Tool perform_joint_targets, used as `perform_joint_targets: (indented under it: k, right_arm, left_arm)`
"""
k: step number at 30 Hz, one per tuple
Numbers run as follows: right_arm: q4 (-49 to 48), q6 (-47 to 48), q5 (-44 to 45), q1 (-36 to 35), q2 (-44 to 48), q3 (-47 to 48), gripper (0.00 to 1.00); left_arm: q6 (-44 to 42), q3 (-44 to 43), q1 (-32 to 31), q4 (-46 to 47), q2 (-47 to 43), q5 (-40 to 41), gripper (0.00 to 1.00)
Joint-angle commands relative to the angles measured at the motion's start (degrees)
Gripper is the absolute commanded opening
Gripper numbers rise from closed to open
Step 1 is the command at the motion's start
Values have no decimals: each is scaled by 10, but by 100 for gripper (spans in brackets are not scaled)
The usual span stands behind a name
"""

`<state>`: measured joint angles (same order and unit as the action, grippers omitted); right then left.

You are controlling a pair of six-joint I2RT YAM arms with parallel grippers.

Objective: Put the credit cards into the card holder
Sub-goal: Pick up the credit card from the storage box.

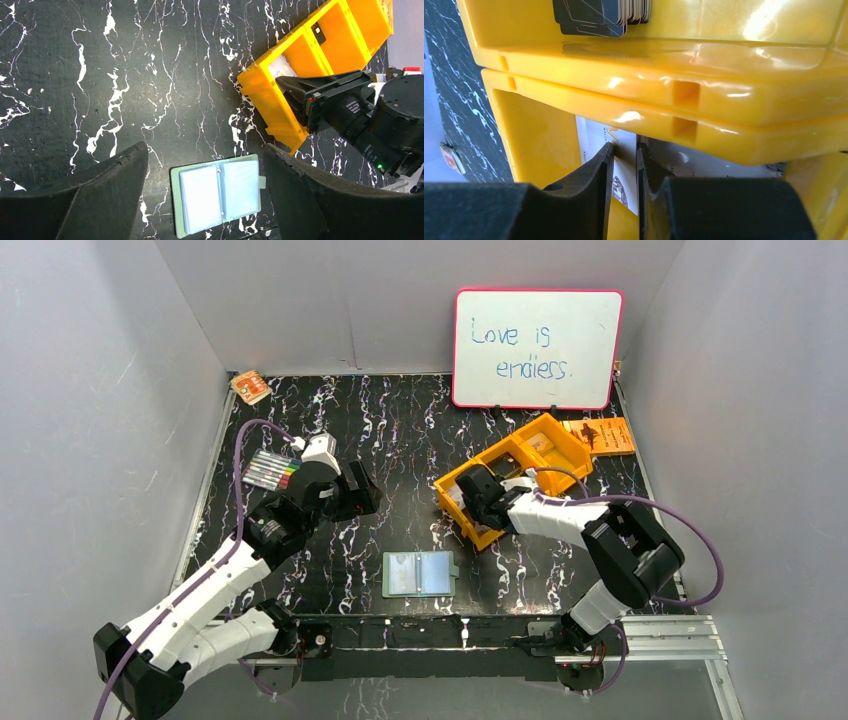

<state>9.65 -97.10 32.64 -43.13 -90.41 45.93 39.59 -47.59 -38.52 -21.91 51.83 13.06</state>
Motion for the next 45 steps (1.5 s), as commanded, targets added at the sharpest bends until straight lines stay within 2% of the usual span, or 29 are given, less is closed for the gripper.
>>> perform_joint_targets:
  k: [1, 22, 32, 37, 41, 45]
  right_arm:
    - [14, 5, 20, 4, 23, -22, 25]
    - [53, 32, 34, 4, 116, -37, 0]
    - [84, 61, 54, 2, 161, -23, 0]
    - [126, 164, 70, 1, 232, 38, 0]
    - [174, 262, 11, 6, 286, 102, 0]
    - [244, 315, -121, 25, 312, 172, 0]
  left_arm:
    - [-1, 0, 2, 10, 0, -1, 81]
    - [4, 3, 2, 21, 7, -1, 78]
    - [7, 2, 1, 24, 6, 1, 77]
    - [8, -3, 2, 13, -5, 25, 77]
    - [19, -14, 1, -14, -13, 60, 77]
    - [38, -20, 2, -32, -22, 77, 78]
